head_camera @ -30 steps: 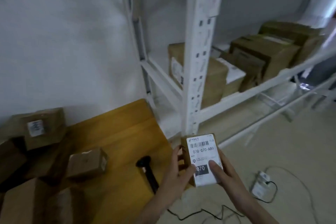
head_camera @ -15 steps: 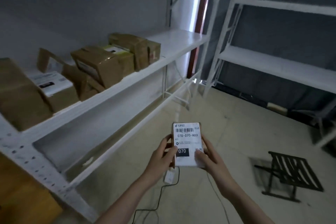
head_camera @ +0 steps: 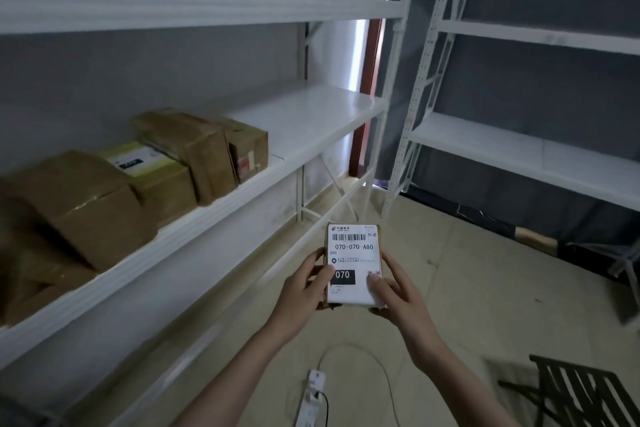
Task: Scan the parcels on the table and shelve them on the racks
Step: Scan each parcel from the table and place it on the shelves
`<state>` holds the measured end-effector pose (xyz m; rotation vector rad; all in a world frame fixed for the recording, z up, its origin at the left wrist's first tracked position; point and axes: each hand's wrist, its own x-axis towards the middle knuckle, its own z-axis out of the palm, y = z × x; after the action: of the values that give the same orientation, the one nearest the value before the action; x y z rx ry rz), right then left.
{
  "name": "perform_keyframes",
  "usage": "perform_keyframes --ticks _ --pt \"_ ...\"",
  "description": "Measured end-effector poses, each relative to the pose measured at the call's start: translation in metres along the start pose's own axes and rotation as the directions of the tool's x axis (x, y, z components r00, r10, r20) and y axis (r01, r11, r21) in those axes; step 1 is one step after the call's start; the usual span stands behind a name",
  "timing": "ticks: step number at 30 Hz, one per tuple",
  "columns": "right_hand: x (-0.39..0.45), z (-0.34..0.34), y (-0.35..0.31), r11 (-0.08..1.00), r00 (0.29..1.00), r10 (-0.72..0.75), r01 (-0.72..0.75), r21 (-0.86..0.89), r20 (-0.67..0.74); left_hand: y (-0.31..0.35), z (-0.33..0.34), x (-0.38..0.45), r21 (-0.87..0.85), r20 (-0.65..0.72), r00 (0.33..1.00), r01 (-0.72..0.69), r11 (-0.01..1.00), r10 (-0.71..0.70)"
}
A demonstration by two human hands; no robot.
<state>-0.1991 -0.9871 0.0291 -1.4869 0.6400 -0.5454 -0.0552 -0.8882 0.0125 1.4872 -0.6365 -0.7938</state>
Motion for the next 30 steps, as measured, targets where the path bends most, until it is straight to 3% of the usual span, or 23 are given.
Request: perform_keyframes --ticks 6,12,15,18,21,24,27,30 --pt "0.116 0.001 -0.036 0.999 0.998 -0.028 0.03 -0.032 0.061 0.037 -0.02 0.102 -0.011 -0.064 0.997 -0.044 0.999 0.043" --pt "0.224 0.01 -0.057 0.998 0.998 0.006 -0.001 -0.069 0.063 0.05 -0.044 0.175 0.102 -0.185 0.983 0.007 0.995 0.012" --pt "0.282 0.023 -0.065 0.989 0.996 -0.022 0.034 -0.146 0.084 0.052 -0.064 0.208 0.237 -0.301 0.949 -0.024 0.971 0.097" --pt "0.344 0.042 -0.077 0.945 0.987 -0.104 0.137 -0.298 0.125 0.055 -0.082 0.235 0.403 -0.434 0.874 -0.03 0.915 0.219" --pt "0.393 0.064 -0.091 0.801 0.939 -0.255 0.339 -0.493 0.231 0.062 -0.089 0.249 0.534 -0.563 0.786 0.11 0.838 0.256" --pt "0.423 0.083 -0.096 0.553 0.853 -0.316 0.521 -0.65 0.415 0.058 -0.087 0.257 0.729 -0.592 0.739 0.322 0.604 0.322" --pt "0.438 0.1 -0.091 0.369 0.745 -0.368 0.666 -0.648 0.556 0.049 -0.078 0.263 0.77 -0.612 0.701 0.421 0.48 0.367" --pt "0.443 0.114 -0.086 0.32 0.687 -0.37 0.726 -0.608 0.626 0.047 -0.069 0.267 0.781 -0.619 0.642 0.443 0.439 0.453"
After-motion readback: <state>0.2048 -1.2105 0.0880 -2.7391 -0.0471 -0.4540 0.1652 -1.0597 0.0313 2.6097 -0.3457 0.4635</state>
